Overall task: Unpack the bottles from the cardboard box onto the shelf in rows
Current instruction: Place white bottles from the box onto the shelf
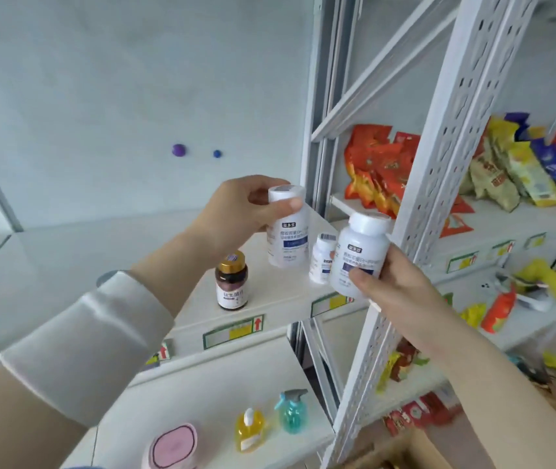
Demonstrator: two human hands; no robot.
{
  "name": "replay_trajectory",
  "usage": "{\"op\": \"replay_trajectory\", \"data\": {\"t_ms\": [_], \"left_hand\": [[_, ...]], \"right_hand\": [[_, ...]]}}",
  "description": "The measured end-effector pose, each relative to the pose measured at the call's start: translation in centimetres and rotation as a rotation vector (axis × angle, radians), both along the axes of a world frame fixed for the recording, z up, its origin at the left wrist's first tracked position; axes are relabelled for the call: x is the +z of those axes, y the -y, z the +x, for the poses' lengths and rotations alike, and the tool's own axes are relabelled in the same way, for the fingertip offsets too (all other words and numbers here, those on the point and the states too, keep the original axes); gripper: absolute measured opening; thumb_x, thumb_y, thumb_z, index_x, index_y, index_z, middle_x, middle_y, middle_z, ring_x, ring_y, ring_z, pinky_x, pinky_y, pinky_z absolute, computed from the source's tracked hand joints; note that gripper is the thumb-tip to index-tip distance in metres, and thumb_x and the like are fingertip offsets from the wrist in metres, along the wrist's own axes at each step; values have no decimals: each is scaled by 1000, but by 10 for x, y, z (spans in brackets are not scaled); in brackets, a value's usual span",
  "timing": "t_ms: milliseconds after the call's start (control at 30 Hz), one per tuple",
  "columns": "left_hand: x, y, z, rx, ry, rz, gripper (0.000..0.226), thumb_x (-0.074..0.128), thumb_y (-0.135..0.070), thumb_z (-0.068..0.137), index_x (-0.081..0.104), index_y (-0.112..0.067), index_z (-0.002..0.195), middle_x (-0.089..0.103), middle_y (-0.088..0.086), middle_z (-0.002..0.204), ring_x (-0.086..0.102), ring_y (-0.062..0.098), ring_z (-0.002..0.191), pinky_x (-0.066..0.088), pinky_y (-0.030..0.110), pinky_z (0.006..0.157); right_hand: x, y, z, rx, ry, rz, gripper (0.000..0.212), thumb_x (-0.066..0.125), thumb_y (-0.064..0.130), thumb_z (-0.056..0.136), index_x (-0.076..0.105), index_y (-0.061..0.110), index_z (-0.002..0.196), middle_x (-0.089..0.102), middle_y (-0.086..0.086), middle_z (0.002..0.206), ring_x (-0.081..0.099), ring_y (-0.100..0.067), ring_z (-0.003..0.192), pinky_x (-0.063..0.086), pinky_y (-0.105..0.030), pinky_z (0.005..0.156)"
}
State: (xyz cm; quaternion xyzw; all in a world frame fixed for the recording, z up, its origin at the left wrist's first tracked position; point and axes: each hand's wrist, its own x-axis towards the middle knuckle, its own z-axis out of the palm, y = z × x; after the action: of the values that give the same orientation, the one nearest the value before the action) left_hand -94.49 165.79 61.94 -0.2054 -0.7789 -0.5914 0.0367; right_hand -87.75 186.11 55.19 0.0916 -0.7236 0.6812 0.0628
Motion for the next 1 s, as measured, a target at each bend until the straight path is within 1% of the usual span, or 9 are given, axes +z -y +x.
{"op": "replay_trajectory", "data": {"t_ms": [133, 300, 400, 500, 600, 667, 767, 900, 1000], "left_hand": [[18, -15, -54, 48, -17, -35, 32, 69, -22, 83, 61, -15, 113, 68, 4, 105, 65, 14, 95, 55, 20, 80], [28, -29, -117, 146, -23, -47, 24, 72, -19, 80, 63, -19, 102, 67, 1, 100, 66, 13, 91, 55, 12, 75], [30, -31, -150, 208, 11, -57, 24, 73, -19, 80, 63, -18, 102, 65, -4, 93, 64, 9, 85, 52, 4, 65], [24, -29, -184, 258, 54, -88, 27, 73, -18, 80, 64, -15, 105, 63, -6, 90, 63, 7, 81, 51, 4, 63], [12, -27, -220, 291, 72, -137, 28, 73, -17, 79, 64, -14, 105, 61, -6, 90, 63, 14, 90, 52, 15, 78], [5, -26, -242, 289, 82, -154, 28, 73, -17, 79, 64, -14, 105, 60, -7, 89, 63, 17, 92, 52, 21, 85], [-6, -28, -277, 282, 70, -247, 32, 74, -21, 78, 64, -16, 108, 61, -5, 96, 63, 19, 96, 51, 29, 93], [-20, -32, -319, 271, 18, -391, 38, 75, -25, 77, 64, -16, 112, 60, -4, 102, 56, 14, 90, 43, 15, 67], [-29, -34, -346, 239, 3, -422, 39, 75, -24, 77, 64, -15, 113, 59, -3, 99, 54, 8, 79, 36, 12, 59]], "right_hand": [[22, -20, -59, 22, -70, 47, 33, 61, 7, 83, 52, 30, 105, 65, 13, 104, 63, 5, 92, 49, -15, 82], [38, -38, -131, 76, -73, 104, 41, 63, 6, 83, 49, 16, 119, 64, 4, 110, 61, -4, 97, 51, -19, 81], [42, -41, -170, 96, -84, 133, 35, 65, 3, 81, 52, 18, 111, 64, 4, 101, 61, -8, 91, 51, -16, 76], [35, -41, -209, 94, -74, 170, 29, 70, 10, 79, 57, 24, 102, 67, -1, 105, 62, -19, 102, 49, -30, 92], [22, -38, -242, 71, -49, 194, 35, 75, 17, 76, 61, 18, 109, 68, -5, 111, 62, -23, 107, 46, -42, 100], [13, -36, -261, 64, -25, 184, 37, 75, 15, 76, 61, 15, 110, 68, -6, 110, 64, -23, 103, 49, -40, 96], [2, -35, -287, 77, 14, 183, 31, 74, 9, 76, 60, 22, 100, 68, -3, 104, 66, -14, 90, 52, -25, 79], [-13, -33, -326, 74, 56, 276, 35, 75, 5, 74, 59, 20, 101, 69, -1, 102, 65, -15, 93, 52, -26, 82], [-23, -29, -351, 94, 78, 328, 36, 76, 5, 72, 58, 25, 97, 69, 5, 98, 65, -8, 90, 51, -21, 79]]}}
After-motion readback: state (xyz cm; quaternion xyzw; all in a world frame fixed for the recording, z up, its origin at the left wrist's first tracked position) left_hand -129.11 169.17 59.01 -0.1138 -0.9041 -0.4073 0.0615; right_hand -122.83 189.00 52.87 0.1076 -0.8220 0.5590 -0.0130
